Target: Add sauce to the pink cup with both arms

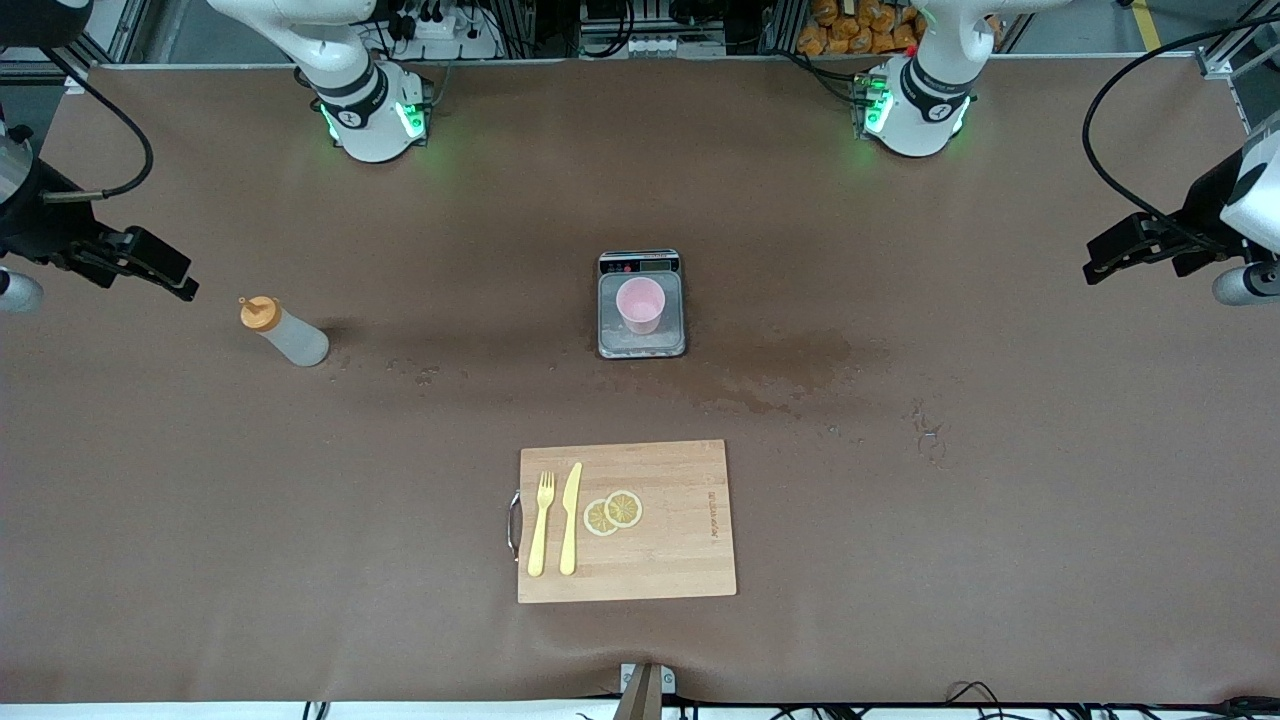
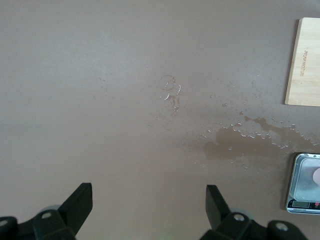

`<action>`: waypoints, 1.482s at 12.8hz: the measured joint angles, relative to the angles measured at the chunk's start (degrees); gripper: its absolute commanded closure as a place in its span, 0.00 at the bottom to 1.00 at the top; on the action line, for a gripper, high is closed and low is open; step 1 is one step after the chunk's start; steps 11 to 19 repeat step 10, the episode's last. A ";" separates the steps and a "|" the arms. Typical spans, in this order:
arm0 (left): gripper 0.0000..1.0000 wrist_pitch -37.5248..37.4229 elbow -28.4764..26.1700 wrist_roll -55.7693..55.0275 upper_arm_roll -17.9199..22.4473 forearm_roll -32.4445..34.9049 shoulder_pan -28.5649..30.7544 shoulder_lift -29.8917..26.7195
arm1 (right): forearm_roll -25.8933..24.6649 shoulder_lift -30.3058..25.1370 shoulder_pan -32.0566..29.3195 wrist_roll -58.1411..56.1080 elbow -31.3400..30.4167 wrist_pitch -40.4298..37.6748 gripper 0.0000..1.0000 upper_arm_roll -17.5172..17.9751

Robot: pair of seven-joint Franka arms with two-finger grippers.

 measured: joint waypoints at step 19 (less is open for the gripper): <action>0.00 0.06 0.67 0.00 0.00 0.00 -0.02 0.00 | -0.01 0.01 0.00 -0.21 0.06 0.00 0.00 0.00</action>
